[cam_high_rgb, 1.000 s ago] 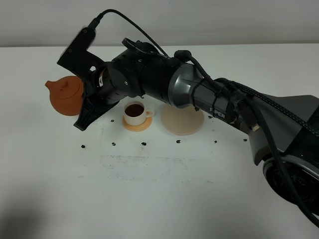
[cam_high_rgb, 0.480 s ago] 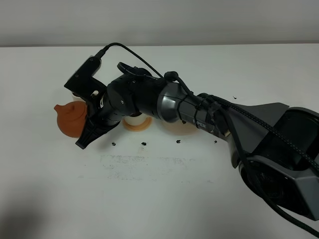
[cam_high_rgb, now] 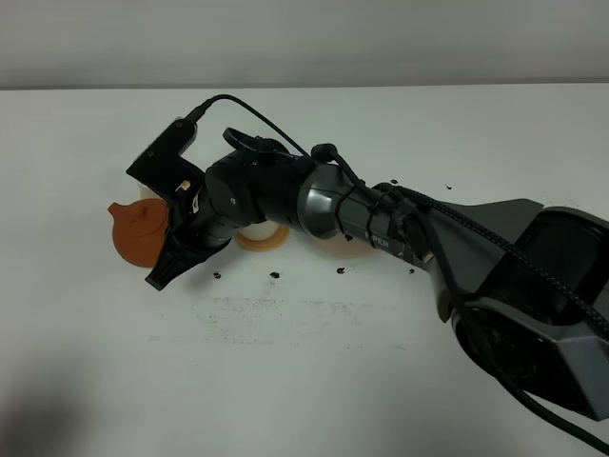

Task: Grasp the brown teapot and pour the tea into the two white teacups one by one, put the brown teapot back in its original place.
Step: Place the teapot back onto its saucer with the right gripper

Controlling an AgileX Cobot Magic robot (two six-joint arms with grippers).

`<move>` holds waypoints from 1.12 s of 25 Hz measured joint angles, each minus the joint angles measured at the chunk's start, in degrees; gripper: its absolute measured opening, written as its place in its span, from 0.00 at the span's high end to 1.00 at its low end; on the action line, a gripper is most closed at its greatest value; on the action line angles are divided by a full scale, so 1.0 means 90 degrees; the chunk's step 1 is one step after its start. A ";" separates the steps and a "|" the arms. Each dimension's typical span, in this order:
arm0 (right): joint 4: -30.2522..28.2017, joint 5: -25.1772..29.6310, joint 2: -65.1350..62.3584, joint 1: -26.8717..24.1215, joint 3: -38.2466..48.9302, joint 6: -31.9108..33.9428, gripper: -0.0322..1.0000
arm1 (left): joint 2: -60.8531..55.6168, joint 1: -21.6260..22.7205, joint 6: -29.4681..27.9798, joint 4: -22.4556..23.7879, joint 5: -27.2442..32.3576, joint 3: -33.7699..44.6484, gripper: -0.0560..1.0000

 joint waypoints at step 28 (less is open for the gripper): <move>0.0611 -0.2978 -0.3938 -0.1594 0.6070 0.1000 0.86 | 0.0000 0.0000 0.0007 0.0000 0.0000 0.0000 0.57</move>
